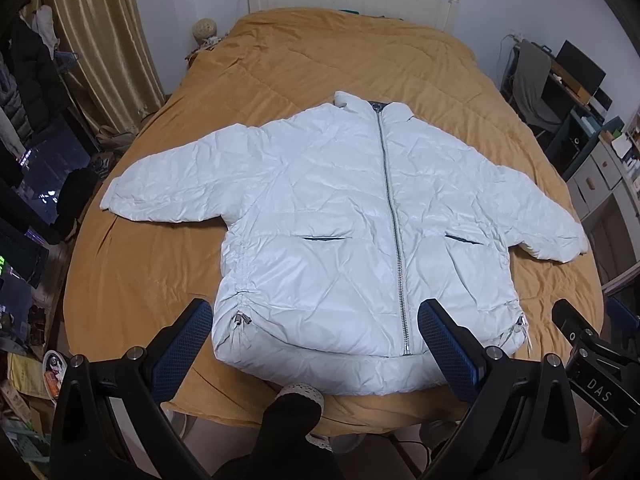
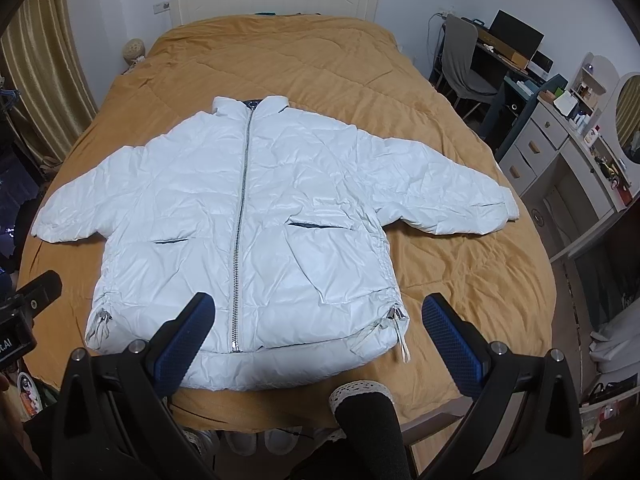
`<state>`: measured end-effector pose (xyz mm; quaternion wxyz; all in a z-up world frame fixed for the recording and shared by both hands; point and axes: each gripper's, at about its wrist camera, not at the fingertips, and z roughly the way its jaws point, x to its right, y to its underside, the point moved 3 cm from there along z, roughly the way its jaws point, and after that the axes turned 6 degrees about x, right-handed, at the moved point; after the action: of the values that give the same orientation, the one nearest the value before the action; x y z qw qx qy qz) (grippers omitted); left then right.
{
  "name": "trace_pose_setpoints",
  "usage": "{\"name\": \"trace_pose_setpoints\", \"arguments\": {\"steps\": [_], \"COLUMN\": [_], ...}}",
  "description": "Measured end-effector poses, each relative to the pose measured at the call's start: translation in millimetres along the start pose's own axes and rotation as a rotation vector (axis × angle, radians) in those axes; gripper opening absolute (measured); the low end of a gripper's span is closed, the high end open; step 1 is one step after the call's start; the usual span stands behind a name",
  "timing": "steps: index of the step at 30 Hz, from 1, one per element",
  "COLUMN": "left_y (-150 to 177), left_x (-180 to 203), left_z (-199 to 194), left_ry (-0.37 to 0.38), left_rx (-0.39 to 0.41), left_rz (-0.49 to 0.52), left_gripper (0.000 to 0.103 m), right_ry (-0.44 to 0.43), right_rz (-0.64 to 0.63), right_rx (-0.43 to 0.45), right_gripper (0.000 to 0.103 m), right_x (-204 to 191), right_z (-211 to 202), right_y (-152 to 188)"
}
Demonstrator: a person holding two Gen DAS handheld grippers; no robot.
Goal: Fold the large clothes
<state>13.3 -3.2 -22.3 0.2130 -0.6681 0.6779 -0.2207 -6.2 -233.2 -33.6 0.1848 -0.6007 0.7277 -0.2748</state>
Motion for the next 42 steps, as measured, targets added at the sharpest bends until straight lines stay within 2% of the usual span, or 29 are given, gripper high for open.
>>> {"name": "trace_pose_setpoints", "arguments": {"steps": [18, 42], "left_y": [1.0, 6.0], "left_x": [4.4, 2.0], "left_z": [1.3, 12.5], "left_ry": [0.007, -0.022], "left_rx": [-0.008, -0.069], "left_rz": [0.019, 0.017], "left_gripper": [0.102, 0.102], "right_ry": [-0.002, -0.003], "right_rz": [0.002, 0.002], "right_rx": [-0.001, -0.004], "right_gripper": [0.103, 0.103], "right_x": [3.1, 4.0], "right_z": [0.5, 1.9], "right_y": [0.3, 0.3]}}
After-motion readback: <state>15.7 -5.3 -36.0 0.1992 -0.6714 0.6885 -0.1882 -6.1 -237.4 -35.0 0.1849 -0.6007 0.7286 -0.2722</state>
